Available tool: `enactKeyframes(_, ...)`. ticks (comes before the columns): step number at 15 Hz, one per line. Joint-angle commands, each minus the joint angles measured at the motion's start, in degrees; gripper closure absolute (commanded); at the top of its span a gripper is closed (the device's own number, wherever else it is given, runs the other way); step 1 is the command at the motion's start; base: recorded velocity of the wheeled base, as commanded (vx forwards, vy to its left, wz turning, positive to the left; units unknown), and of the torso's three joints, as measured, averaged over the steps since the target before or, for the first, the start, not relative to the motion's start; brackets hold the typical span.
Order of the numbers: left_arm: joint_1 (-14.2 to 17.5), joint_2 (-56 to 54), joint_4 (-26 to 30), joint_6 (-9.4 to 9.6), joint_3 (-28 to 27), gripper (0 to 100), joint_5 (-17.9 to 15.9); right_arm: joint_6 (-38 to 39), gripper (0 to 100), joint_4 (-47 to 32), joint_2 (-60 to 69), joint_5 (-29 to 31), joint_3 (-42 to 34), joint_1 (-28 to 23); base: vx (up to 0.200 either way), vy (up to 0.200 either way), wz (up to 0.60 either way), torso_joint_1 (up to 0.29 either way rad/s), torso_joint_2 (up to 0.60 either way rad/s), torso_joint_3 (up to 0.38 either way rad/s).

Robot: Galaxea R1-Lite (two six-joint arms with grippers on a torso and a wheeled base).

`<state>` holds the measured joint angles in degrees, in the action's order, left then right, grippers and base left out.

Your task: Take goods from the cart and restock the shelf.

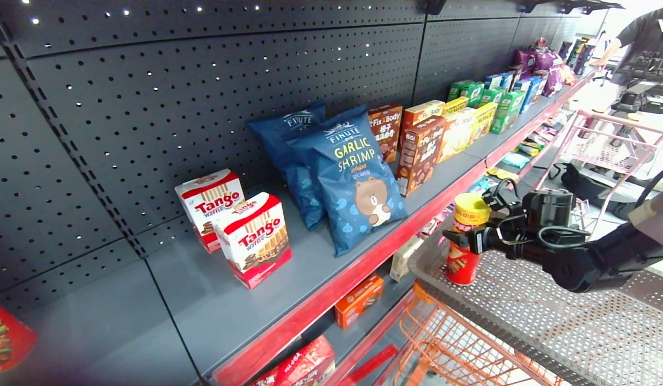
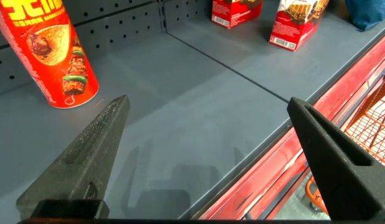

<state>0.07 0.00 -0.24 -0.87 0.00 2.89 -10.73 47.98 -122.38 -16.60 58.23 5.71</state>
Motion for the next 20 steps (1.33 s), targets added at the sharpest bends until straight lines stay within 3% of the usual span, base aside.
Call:
enactKeyframes(1, 0.0, 0.0, 0.0, -0.01, 0.0, 0, 0.0, 0.0, 0, 0.2, -0.7, -0.1, -0.1, 0.0, 0.000, 0.000, 0.00, 0.000, 0.00, 0.000)
enactKeyframes(3, 0.0, 0.0, 0.0, -0.01, 0.0, 0, 0.0, 0.0, 0, 0.5, -1.1, -1.1, 0.0, 0.0, 0.000, 0.000, 0.00, 0.000, 0.00, 0.000)
enactKeyframes(4, 0.0, 0.0, 0.0, -0.01, 0.0, 0, 0.0, 0.0, 100, 1.3, -1.2, -1.8, 0.1, 0.0, 0.000, 0.000, 0.00, 0.000, 0.00, 0.000)
enactKeyframes(10, 0.0, 0.0, 0.0, -0.01, 0.0, 0, 0.0, 0.9, 100, 0.9, 0.2, -1.3, 0.1, 0.0, 0.000, 0.000, 0.00, 0.000, 0.00, 0.000)
enactKeyframes(13, 0.0, 0.0, 0.0, -0.01, 0.0, 0, 0.0, 5.0, 100, -3.9, 9.9, 3.8, -1.1, 0.4, 0.000, 0.000, 0.00, 0.000, 0.00, 0.000)
enactKeyframes(15, 0.0, 0.0, 0.0, -0.01, 0.0, 0, 0.0, 10.0, 100, -7.4, 19.2, 5.1, -5.4, 2.6, 0.000, 0.000, 0.00, 0.000, 0.00, 0.000)
enactKeyframes(20, 0.0, 0.0, 0.0, -0.01, 0.0, 0, 0.0, 10.3, 100, -10.8, 44.8, 8.2, -21.8, 2.6, 0.000, 0.000, 0.00, 0.000, 0.00, 0.000)
